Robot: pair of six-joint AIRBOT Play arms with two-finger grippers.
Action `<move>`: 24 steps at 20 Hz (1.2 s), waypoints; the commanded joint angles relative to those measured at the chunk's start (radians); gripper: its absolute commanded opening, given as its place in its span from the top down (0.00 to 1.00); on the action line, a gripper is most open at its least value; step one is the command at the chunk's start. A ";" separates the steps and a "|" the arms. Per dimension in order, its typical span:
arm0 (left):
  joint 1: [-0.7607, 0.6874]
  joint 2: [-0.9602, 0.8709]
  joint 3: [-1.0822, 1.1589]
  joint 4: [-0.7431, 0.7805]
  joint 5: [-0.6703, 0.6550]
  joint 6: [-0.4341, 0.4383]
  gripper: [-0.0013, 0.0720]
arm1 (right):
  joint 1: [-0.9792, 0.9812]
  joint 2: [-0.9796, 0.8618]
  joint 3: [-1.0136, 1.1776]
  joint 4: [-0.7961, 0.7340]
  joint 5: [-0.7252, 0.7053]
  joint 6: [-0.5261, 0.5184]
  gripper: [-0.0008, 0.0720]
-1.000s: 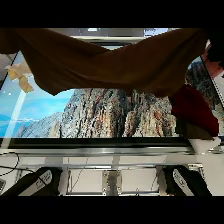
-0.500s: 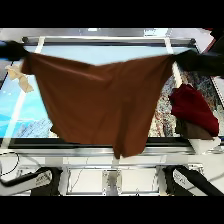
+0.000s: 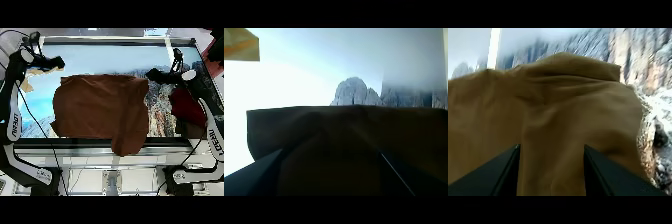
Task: Fold the shirts.
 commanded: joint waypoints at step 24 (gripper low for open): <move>0.649 0.597 -0.861 0.018 -0.549 0.089 0.35 | -0.218 0.272 -0.719 -0.055 0.541 0.023 0.37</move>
